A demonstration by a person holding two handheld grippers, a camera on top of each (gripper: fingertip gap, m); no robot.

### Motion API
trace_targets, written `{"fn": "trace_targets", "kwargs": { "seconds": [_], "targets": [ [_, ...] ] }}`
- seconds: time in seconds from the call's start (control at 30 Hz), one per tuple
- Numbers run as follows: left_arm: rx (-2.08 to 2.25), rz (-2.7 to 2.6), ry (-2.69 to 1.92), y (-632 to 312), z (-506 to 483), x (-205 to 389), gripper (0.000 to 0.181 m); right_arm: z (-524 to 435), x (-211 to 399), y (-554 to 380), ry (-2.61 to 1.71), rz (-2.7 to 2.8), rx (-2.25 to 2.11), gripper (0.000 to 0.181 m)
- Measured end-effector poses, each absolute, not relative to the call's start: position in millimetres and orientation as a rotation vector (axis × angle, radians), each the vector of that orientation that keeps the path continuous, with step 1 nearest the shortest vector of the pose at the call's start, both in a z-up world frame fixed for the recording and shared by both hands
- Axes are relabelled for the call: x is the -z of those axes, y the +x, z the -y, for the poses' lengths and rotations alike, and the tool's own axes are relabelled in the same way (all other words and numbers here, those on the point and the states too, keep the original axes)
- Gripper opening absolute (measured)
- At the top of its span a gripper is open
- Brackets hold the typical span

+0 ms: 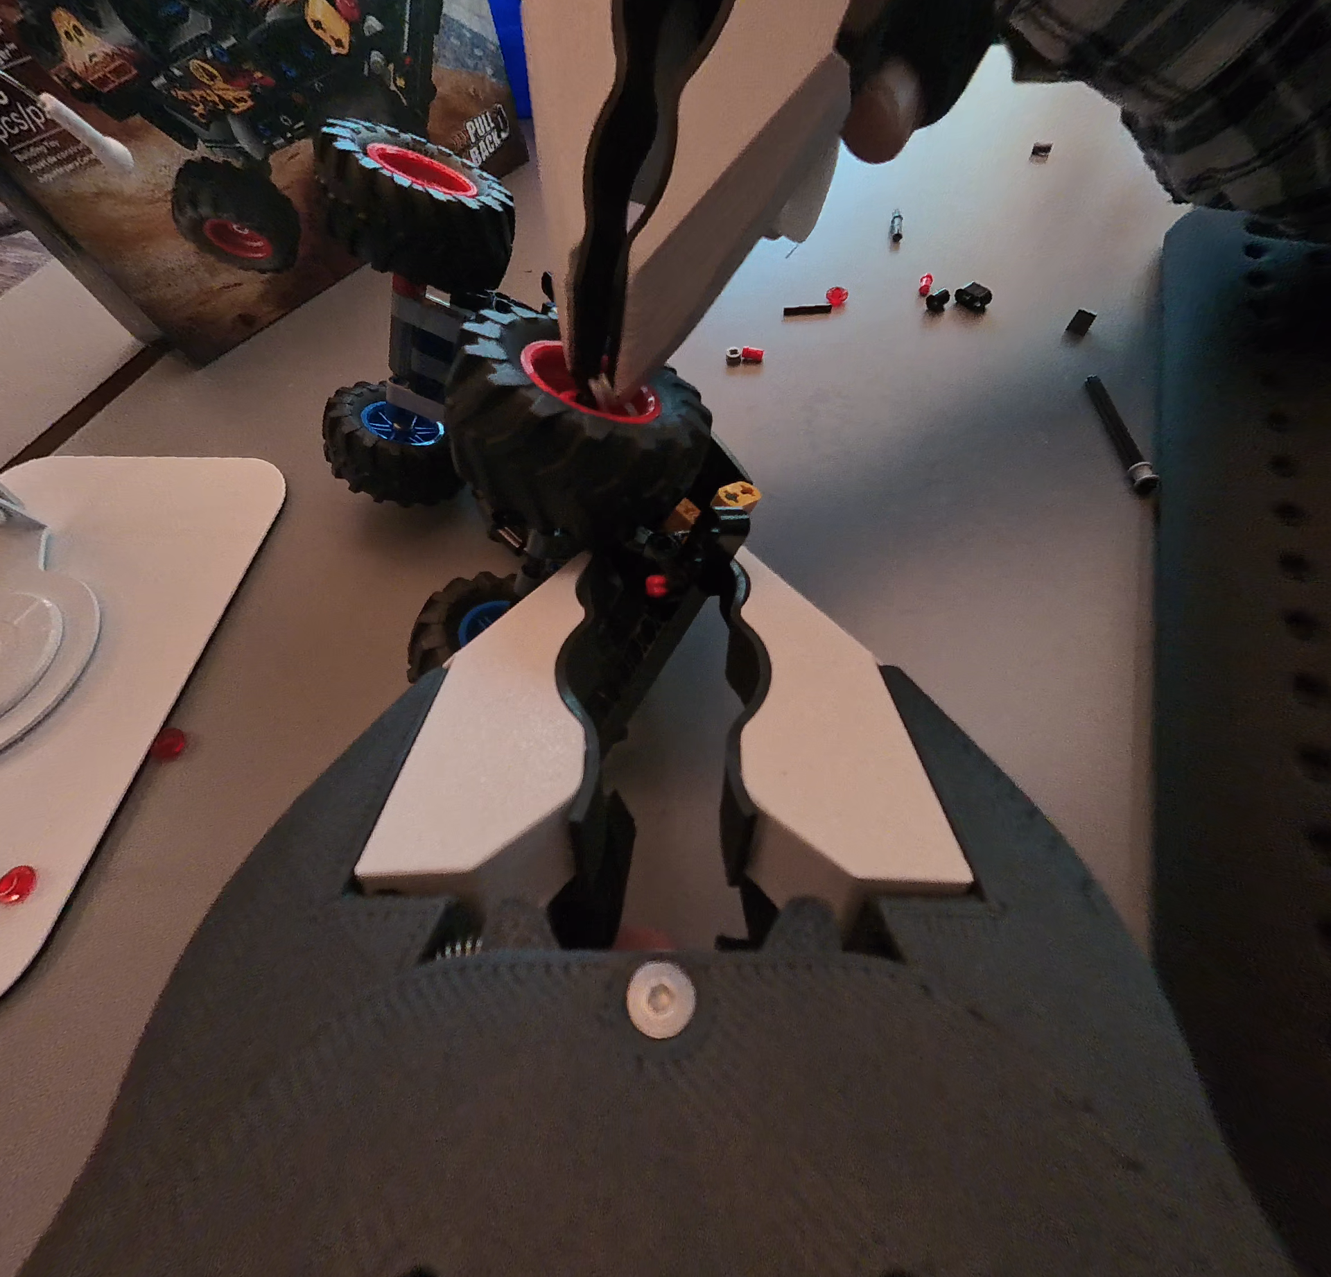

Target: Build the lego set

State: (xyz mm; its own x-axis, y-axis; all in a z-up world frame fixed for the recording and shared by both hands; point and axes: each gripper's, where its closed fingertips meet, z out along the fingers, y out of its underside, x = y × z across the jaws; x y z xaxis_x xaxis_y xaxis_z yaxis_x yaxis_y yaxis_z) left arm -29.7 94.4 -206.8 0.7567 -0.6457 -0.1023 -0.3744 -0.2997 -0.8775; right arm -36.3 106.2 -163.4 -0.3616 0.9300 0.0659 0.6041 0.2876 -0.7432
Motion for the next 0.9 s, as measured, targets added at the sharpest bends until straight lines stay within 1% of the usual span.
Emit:
{"fn": "trace_targets", "kwargs": {
  "seconds": [0.3, 0.6, 0.67, 0.9],
  "targets": [
    [0.311, -0.79, -1.921, -29.1, -94.3, 207.0, 0.03, -105.0, 162.2, -38.2, -1.416, 2.032, -0.896, 0.006],
    [0.296, -0.801, -1.919, -29.1, -94.2, 207.0, 0.033, -107.9, 160.0, -38.0, -1.49, 1.973, -0.971, 0.004],
    [0.295, -0.8, -1.919, -29.4, -94.4, 206.9, 0.033, -108.9, 160.1, -37.8, -1.496, 1.963, -0.977, 0.0],
    [0.295, -0.807, -1.917, -28.0, -93.8, 207.5, 0.032, -111.0, 157.6, -39.4, -1.493, 1.916, -0.99, 0.0]
  ]
}}
